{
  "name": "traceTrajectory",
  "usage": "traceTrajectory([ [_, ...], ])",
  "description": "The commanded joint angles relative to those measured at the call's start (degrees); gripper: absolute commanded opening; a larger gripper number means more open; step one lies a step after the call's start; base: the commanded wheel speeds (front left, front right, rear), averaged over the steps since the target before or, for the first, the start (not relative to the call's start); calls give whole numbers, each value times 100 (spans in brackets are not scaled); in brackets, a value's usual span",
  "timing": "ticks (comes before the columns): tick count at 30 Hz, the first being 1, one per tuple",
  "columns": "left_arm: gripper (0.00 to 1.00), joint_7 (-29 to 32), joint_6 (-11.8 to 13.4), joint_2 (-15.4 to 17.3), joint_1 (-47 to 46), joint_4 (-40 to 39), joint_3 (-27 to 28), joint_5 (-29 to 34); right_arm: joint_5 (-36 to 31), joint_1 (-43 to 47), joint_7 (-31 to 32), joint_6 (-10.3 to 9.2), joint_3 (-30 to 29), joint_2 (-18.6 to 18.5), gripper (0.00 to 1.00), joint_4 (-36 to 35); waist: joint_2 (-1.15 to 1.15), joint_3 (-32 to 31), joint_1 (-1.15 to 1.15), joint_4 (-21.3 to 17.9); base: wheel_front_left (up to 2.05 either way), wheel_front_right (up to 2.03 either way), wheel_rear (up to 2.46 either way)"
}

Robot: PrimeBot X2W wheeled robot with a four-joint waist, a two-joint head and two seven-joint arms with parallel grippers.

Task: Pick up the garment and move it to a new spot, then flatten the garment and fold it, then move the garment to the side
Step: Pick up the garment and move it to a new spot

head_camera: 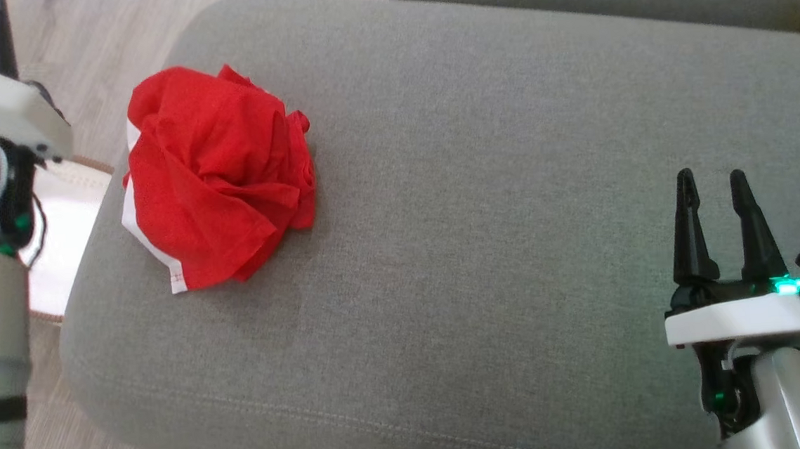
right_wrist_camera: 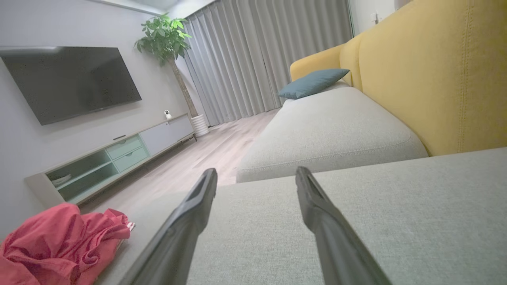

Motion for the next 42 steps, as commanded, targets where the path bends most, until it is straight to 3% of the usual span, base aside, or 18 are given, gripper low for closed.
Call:
traceTrajectory([
  [1,0,38,60,287,29,-353,239,-61,38,-52,-62,44,149,-32,100,-234,0,-81,0,-15,0,0,0],
  [10,0,17,558,27,1290,-1741,200,-71,112,90,-62,44,191,-32,100,-394,0,-386,0,39,0,0,0],
  [21,0,-309,1064,-496,2854,-2540,-38,-51,181,351,-62,44,361,-32,100,-528,0,-785,0,118,0,0,0],
  [22,24,-363,1121,-540,3000,-2567,-67,-25,198,378,-62,44,379,-32,100,-544,0,-815,0,125,0,0,0],
  [24,100,-492,1196,-641,3263,-2608,-120,-16,210,433,-62,44,447,-32,100,-571,0,-868,0,136,0,0,0],
  [32,100,-1096,1240,-805,4002,-2365,-654,405,187,629,-62,44,551,-32,100,-605,0,-984,0,123,0,0,0],
  [38,100,-1305,1456,-1057,4280,-2255,-595,375,205,725,-62,44,543,-32,100,-625,0,-1046,0,99,0,0,0],
  [42,100,-1348,1464,-1103,4323,-2243,-571,378,206,750,-62,44,557,-32,100,-634,0,-1060,0,113,0,0,0],
])
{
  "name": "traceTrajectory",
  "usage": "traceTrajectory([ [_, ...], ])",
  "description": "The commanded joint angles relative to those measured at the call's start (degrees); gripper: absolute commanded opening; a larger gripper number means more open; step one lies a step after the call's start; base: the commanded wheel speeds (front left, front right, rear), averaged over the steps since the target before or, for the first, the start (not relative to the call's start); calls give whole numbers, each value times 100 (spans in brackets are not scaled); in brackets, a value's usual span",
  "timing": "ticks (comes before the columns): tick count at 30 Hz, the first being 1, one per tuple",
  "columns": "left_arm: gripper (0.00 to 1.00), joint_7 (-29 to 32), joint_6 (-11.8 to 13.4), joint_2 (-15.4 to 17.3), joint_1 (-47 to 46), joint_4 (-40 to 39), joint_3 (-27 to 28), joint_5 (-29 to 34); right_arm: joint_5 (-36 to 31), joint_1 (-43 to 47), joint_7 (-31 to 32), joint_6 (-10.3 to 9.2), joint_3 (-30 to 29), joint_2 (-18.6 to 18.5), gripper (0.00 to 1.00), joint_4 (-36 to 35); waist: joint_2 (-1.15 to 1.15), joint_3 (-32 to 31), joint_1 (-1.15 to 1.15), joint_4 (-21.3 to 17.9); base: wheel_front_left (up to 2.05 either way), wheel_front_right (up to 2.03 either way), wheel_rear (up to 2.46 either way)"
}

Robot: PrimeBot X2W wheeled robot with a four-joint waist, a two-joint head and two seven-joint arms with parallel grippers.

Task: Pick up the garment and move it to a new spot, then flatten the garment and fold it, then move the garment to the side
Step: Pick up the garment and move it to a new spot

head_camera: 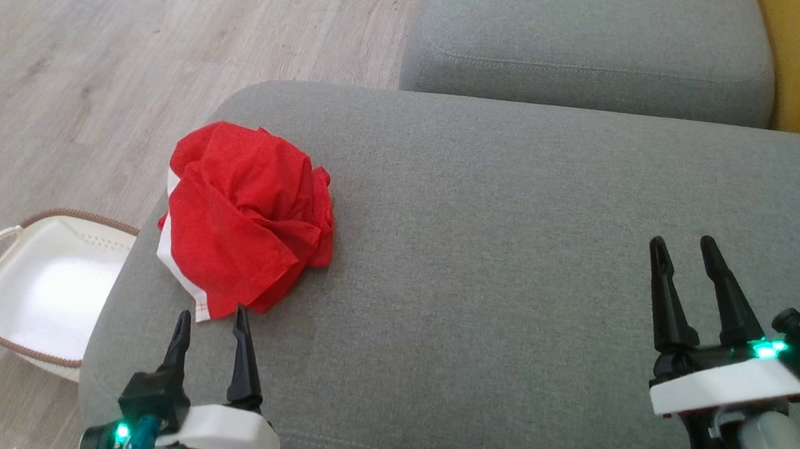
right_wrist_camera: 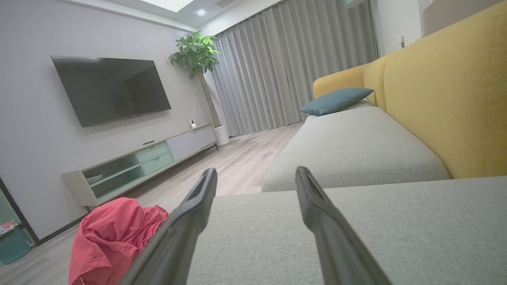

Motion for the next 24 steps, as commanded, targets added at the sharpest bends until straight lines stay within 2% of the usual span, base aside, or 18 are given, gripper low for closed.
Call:
traceTrajectory([
  [1,100,-89,2,18,-229,-168,217,26,27,-155,-62,44,144,-40,100,-216,0,2,0,6,0,0,0],
  [11,100,-98,-9,119,-302,-107,414,-50,-15,-218,-62,44,185,-40,100,-241,0,205,0,-66,0,0,0],
  [14,100,254,-12,213,-480,63,470,-121,-136,-307,-62,44,141,-40,100,-264,0,470,0,-112,0,0,0],
  [16,100,616,-116,346,-860,224,525,-219,-277,-441,-62,44,80,-40,100,-266,0,782,0,-175,0,0,0],
  [24,100,1245,-447,740,-2170,649,732,-428,-501,-779,-62,44,-77,-40,100,-345,0,1540,0,-345,0,0,0],
])
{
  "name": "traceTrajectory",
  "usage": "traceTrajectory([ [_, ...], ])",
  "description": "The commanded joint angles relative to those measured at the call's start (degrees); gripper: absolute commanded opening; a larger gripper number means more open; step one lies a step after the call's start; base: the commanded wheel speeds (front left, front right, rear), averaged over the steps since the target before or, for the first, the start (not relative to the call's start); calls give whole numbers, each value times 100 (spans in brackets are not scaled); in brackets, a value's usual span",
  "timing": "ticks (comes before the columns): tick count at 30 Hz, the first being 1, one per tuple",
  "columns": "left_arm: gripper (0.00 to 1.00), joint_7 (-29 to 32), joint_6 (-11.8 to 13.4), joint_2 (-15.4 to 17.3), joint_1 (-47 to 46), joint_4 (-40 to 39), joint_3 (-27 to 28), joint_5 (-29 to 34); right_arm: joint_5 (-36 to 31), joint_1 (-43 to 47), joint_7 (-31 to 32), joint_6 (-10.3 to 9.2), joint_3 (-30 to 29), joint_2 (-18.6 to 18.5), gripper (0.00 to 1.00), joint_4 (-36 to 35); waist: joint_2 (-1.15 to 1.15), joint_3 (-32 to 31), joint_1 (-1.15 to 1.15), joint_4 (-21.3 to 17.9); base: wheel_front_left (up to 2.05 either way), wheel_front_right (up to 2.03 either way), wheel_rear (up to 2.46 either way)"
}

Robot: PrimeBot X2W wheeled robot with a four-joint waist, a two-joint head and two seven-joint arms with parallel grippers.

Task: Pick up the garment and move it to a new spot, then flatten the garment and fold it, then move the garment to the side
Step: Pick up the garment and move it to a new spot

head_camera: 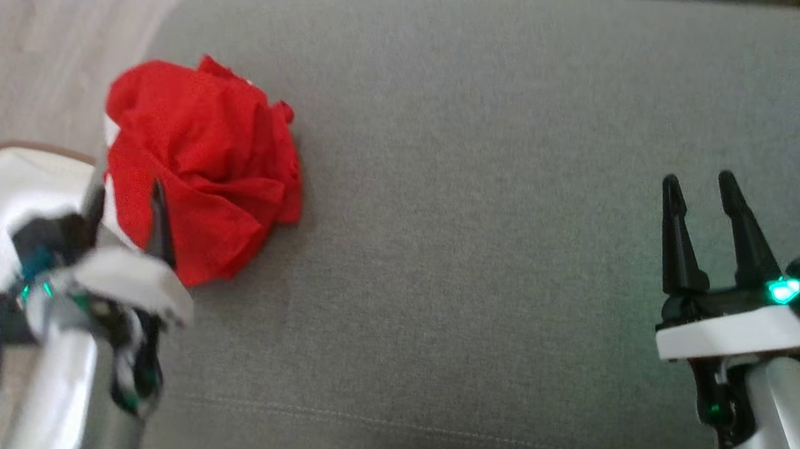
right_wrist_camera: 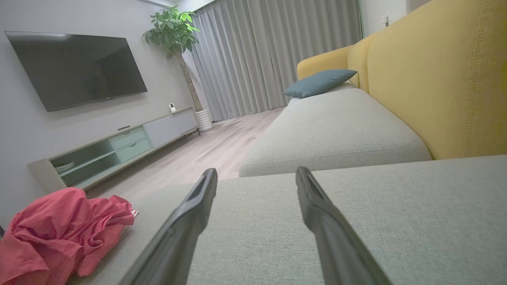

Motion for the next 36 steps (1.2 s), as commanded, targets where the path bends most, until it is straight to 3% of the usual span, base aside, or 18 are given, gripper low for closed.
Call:
traceTrajectory([
  [1,100,38,-15,226,-290,-116,241,-17,-38,-196,-61,44,125,-36,100,-208,0,310,0,-117,0,0,0],
  [9,100,1000,-554,616,-1737,1027,121,-152,-161,-455,-61,44,42,-36,100,-312,0,878,0,-227,0,0,0],
  [21,100,1254,-996,545,-2880,2706,-84,-260,-354,-591,-61,44,52,-36,100,-389,0,1248,0,-277,0,0,0],
  [23,40,1256,-1042,506,-2970,2938,-98,-297,-362,-597,-61,44,67,-36,100,-396,0,1263,0,-280,0,0,0],
  [24,0,1257,-1072,482,-3008,3046,-107,-320,-365,-597,-61,44,71,-36,100,-399,0,1270,0,-279,0,0,0],
  [36,0,85,-1057,535,-3446,3390,-2,-348,-265,-568,-61,44,80,-36,100,-303,0,939,0,-248,0,0,0],
])
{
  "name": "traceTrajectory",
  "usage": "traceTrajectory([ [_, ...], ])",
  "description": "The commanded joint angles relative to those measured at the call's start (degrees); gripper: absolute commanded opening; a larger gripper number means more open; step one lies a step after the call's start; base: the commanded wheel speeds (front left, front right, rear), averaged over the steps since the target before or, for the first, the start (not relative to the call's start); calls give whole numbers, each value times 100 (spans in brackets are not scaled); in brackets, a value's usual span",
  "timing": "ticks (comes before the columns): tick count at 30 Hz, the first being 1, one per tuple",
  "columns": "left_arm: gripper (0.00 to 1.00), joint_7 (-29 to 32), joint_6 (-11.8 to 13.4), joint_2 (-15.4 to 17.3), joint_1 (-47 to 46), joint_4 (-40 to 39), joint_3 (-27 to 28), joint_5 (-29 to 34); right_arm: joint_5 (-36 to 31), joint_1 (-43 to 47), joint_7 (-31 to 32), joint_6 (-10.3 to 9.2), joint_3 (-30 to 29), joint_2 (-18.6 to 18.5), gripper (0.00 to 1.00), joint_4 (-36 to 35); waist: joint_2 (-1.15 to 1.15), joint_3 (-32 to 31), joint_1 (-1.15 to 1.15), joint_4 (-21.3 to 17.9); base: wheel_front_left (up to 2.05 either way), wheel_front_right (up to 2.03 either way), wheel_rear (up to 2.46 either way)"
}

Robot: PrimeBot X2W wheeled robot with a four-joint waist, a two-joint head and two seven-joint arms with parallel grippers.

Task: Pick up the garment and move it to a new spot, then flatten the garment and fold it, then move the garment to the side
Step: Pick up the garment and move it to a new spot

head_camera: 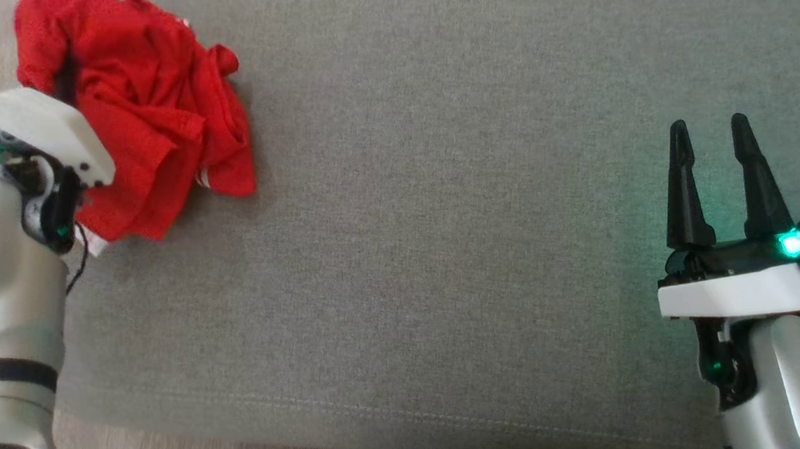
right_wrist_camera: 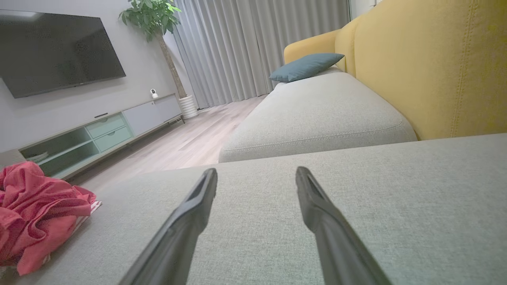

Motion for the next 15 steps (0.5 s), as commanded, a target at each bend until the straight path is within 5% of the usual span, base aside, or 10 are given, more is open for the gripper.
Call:
traceTrajectory([
  [1,0,-204,65,400,-313,-240,199,59,66,-24,-61,44,155,-28,100,-143,0,-187,0,12,0,0,0],
  [15,0,-575,350,556,-174,-1963,419,-97,476,195,-61,44,236,-28,100,43,0,-1144,0,31,0,0,0],
])
